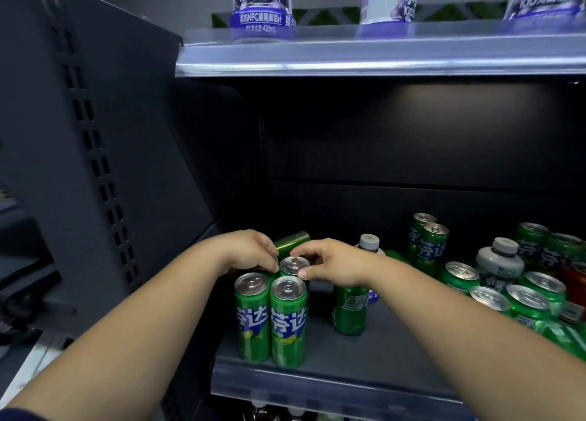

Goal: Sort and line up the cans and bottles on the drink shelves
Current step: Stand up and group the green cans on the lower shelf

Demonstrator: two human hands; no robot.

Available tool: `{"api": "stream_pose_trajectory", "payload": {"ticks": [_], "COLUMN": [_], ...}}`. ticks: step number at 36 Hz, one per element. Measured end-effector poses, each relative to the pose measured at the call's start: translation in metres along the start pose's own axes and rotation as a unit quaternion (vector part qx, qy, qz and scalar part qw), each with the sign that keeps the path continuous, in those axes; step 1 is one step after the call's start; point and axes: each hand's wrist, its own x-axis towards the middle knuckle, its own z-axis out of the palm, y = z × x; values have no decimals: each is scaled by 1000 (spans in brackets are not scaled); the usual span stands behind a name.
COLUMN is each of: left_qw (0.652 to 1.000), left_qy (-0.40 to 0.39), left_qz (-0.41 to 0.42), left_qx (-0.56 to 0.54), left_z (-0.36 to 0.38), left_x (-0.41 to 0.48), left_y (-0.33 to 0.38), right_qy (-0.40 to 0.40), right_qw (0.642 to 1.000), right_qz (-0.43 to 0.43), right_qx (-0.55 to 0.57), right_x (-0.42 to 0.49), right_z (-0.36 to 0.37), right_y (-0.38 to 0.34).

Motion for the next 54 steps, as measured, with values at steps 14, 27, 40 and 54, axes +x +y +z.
{"api": "stream_pose_trajectory", "payload": {"ticks": [14,27,40,54], "left_qw": [999,993,976,981], "left_qy": [9,95,149,63], "left_qz": [2,66,110,43], "left_qx": [31,3,112,177], "left_z": [-1,7,42,-12], "left_x": [-4,0,2,100], "left_y": [0,38,83,38], "right_qy": [3,88,120,97], "right_qw": [1000,994,992,987], "right_qz": [-3,-13,20,76], "right_qx": [22,55,22,-100], "right_x": [-2,-56,-116,-34], "right_z": [2,-47,-92,-91], "right_y": [4,27,83,93]}}
